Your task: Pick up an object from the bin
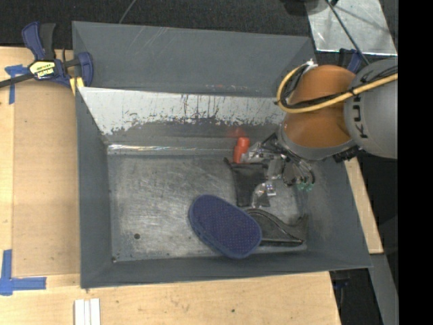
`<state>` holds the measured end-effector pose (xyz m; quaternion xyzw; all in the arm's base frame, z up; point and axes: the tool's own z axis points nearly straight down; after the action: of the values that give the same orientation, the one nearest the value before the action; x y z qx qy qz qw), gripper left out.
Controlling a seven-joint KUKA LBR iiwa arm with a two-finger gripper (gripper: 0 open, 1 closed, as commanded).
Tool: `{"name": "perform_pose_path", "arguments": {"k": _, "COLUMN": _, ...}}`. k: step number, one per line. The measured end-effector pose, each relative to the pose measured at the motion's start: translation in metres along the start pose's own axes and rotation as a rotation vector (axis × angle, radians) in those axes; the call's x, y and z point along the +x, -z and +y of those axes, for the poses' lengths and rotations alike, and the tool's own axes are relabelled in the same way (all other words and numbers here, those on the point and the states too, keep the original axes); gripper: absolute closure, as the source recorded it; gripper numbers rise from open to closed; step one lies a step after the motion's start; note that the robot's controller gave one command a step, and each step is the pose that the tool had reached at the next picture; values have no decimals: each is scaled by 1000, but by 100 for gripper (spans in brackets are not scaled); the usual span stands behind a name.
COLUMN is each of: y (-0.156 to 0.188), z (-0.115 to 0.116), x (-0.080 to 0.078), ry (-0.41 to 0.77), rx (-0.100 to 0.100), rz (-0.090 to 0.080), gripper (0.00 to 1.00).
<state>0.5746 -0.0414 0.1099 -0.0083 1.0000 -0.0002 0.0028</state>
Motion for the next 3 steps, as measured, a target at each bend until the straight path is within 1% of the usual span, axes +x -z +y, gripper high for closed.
{"name": "perform_pose_path", "arguments": {"k": 1, "y": -30, "z": -39, "x": -9, "ry": 233, "rx": 0, "rz": -1, "gripper": 0}}
{"name": "perform_pose_path", "arguments": {"k": 2, "y": -28, "z": -38, "x": -10, "ry": 233, "rx": 1, "rz": -7, "gripper": 100}}
{"name": "perform_pose_path", "arguments": {"k": 3, "y": 103, "z": -56, "x": -28, "ry": 198, "rx": 3, "rz": -7, "gripper": 100}}
